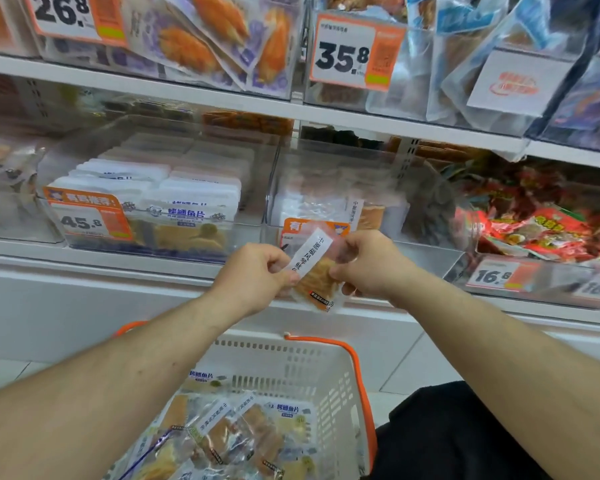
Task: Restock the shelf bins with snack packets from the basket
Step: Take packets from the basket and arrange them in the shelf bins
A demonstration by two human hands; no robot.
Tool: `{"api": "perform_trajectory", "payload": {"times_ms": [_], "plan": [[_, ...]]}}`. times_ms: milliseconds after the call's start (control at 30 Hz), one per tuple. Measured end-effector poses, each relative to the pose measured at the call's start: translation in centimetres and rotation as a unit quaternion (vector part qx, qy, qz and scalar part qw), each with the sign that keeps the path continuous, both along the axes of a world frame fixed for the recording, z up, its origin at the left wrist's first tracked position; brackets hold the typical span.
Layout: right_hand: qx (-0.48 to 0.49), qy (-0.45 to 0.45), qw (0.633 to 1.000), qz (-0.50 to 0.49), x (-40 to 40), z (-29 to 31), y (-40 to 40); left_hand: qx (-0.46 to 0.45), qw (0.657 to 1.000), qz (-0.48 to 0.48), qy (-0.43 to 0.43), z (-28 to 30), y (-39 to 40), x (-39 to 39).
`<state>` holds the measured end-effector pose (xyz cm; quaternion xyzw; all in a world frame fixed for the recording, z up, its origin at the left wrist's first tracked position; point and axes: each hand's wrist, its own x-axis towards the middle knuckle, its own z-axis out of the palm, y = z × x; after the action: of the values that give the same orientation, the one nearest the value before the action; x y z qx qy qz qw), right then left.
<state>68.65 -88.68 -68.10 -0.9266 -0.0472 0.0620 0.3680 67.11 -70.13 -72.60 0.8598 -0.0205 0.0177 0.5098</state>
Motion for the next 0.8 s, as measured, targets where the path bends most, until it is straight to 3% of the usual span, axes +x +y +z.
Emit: {"api": "perform_trajectory", "payload": {"times_ms": [100, 200, 300, 367, 467, 567, 800], "plan": [[-0.06, -0.06, 0.996, -0.002, 0.1, 1.3, -0.9, -0.034, 0.999, 0.007, -0.012, -0.1, -1.5, 1.0], [-0.124, -0.132, 0.983, -0.013, 0.3, 3.7, -2.4, -0.006, 0.996, 0.009, -0.093, 0.7, -2.8, 1.8], [-0.172, -0.209, 0.961, -0.049, 0.6, 6.5, -4.0, 0.098, 0.964, 0.054, -0.241, 2.2, -3.8, 2.4], [-0.205, -0.256, 0.941, -0.078, 1.2, 7.7, -4.9, 0.162, 0.936, 0.133, -0.284, 2.9, -4.1, 3.3], [-0.258, -0.289, 0.916, -0.101, 2.7, 8.0, -6.2, 0.212, 0.941, 0.172, -0.199, 2.1, -3.9, 5.0], [-0.322, -0.247, 0.906, -0.116, 5.1, 6.8, -7.3, 0.248, 0.944, 0.176, -0.125, 0.3, -3.6, 5.9], [-0.36, -0.12, 0.917, -0.123, 10.6, 2.8, -7.9, 0.276, 0.935, 0.181, -0.126, -0.8, -3.3, 6.4]]}}
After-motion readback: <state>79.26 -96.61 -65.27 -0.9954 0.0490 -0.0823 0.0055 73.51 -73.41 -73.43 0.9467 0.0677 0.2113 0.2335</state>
